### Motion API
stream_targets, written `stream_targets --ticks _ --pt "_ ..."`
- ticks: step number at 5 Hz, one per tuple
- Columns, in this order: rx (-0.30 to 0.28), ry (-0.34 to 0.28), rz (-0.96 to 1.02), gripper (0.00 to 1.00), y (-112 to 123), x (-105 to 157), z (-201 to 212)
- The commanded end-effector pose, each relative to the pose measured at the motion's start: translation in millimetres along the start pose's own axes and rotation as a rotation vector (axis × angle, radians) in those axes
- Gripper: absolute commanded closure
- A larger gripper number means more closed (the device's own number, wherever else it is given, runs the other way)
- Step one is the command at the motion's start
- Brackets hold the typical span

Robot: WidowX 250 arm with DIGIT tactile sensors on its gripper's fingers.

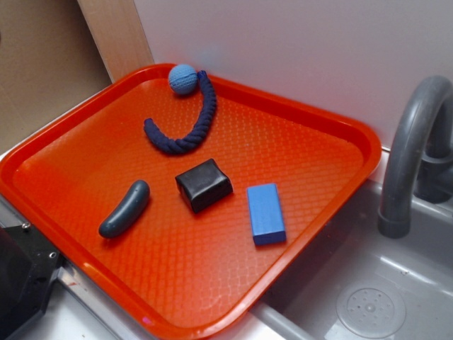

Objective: Grab the black box.

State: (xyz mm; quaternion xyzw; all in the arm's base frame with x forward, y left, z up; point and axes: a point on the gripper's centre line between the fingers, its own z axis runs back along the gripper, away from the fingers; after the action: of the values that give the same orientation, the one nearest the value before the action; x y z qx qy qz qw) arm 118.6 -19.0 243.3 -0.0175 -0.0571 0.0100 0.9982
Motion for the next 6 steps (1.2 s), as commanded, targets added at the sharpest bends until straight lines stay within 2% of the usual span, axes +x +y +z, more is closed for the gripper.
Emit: stream_targets --ticks 1,2,3,4,5,6 --pt "0.000 0.000 0.000 0.00 0 0 0" --pt "0.140 0.010 -0.128 0.00 -15 45 -48" --pt "0.171 -0.007 -0.199 0.00 -18 89 -98" --pt "0.164 -0.013 -0.315 0.00 -32 108 -151" --pt "0.028 -0.034 -0.278 0.00 -28 105 -182" --pt "0.028 -0.034 -0.278 0.00 -28 105 -182"
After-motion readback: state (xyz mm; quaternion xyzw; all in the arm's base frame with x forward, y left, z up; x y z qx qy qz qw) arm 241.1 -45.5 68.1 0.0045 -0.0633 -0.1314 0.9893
